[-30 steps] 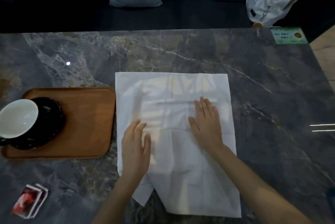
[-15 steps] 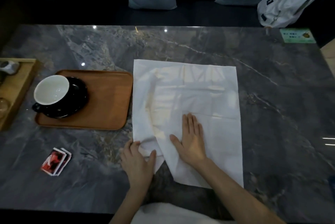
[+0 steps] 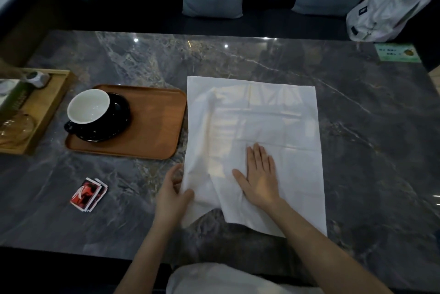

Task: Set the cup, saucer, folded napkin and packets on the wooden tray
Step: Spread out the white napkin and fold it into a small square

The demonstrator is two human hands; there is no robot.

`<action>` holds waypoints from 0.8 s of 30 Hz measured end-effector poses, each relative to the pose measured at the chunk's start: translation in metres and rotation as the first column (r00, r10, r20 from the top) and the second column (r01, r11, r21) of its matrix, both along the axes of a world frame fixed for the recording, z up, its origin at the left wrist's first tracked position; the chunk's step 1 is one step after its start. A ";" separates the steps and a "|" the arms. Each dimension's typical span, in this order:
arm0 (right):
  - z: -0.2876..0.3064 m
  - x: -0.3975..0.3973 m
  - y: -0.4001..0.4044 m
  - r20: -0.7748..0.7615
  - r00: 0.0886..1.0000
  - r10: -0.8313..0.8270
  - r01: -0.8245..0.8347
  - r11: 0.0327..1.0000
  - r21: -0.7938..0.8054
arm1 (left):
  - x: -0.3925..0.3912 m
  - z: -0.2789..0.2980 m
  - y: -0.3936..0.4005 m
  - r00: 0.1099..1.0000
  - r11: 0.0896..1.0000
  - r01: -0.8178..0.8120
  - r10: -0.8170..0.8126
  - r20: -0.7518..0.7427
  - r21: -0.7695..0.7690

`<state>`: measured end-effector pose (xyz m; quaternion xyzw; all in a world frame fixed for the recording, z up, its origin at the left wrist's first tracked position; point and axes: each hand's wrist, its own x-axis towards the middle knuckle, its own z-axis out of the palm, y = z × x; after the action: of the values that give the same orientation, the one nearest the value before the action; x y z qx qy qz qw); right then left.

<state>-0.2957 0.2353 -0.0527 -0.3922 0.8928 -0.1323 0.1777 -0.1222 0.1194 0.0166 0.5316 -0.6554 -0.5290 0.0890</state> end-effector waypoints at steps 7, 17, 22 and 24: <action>0.001 -0.001 0.006 -0.029 0.999 0.014 -0.014 1.000 0.007 | 0.024 -0.003 -0.026 0.992 0.999 0.051 -0.051 0.111 0.001; -0.003 -0.002 0.022 -0.072 0.997 0.026 -0.026 1.000 -0.005 | 0.019 -0.020 -0.006 0.811 0.828 0.436 -0.192 0.553 -0.353; -0.003 -0.002 0.026 -0.062 0.998 0.016 -0.015 1.000 0.012 | -0.009 -0.041 0.006 0.681 0.560 0.702 -0.348 0.645 -0.439; -0.002 -0.001 0.026 -0.062 0.998 0.006 -0.006 1.000 0.009 | -0.022 -0.046 0.007 0.637 0.543 0.742 -0.385 0.668 -0.394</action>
<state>-0.2972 0.2611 -0.0549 -0.3980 0.8973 -0.1156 0.1519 -0.1446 0.1265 -0.0290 0.3338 -0.9313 -0.1110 -0.0942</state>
